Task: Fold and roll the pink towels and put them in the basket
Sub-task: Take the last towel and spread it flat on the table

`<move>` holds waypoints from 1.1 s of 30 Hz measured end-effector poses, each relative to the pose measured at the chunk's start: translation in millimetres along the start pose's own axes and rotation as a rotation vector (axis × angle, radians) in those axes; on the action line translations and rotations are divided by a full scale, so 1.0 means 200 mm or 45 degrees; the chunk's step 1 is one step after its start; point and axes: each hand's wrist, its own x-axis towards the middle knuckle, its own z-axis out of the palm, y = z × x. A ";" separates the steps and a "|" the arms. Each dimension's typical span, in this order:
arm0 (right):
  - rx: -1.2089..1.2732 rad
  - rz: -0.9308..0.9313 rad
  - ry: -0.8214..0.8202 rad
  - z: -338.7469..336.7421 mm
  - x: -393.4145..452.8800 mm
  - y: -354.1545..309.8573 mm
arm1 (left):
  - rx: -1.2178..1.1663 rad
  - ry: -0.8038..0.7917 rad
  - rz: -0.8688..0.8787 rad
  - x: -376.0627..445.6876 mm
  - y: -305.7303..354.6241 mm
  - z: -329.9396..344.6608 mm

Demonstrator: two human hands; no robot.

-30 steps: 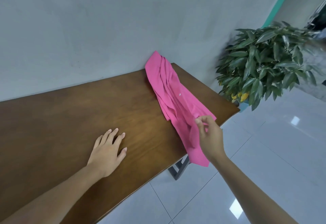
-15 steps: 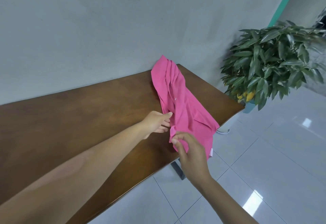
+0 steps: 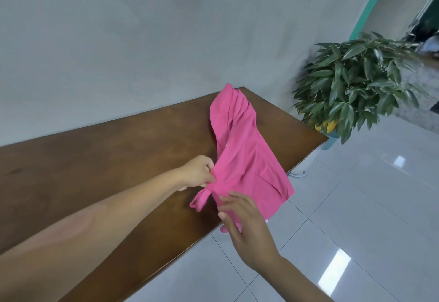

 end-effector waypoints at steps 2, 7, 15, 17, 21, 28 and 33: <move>-0.022 -0.011 0.024 0.04 -0.02 -0.07 | 0.094 0.005 0.034 -0.14 -0.11 -0.09; -0.071 0.035 0.075 0.18 0.08 -0.23 | 0.310 0.119 0.086 -0.51 -0.40 -0.29; -0.268 0.142 -0.039 0.51 0.25 -0.43 | 0.366 0.188 0.155 -1.17 -0.89 -0.52; -0.409 0.094 -0.082 0.59 0.31 -0.47 | 0.393 0.229 0.153 -1.33 -1.01 -0.58; -0.829 -0.057 -0.379 0.70 0.40 -0.55 | 0.562 0.303 0.124 -1.60 -1.19 -0.66; -1.194 -0.325 -0.453 0.89 0.48 -0.68 | 0.436 0.460 -0.071 -2.04 -1.37 -0.77; -1.115 -0.485 -0.372 0.81 0.49 -0.74 | 0.268 0.667 -0.207 -2.24 -1.46 -0.77</move>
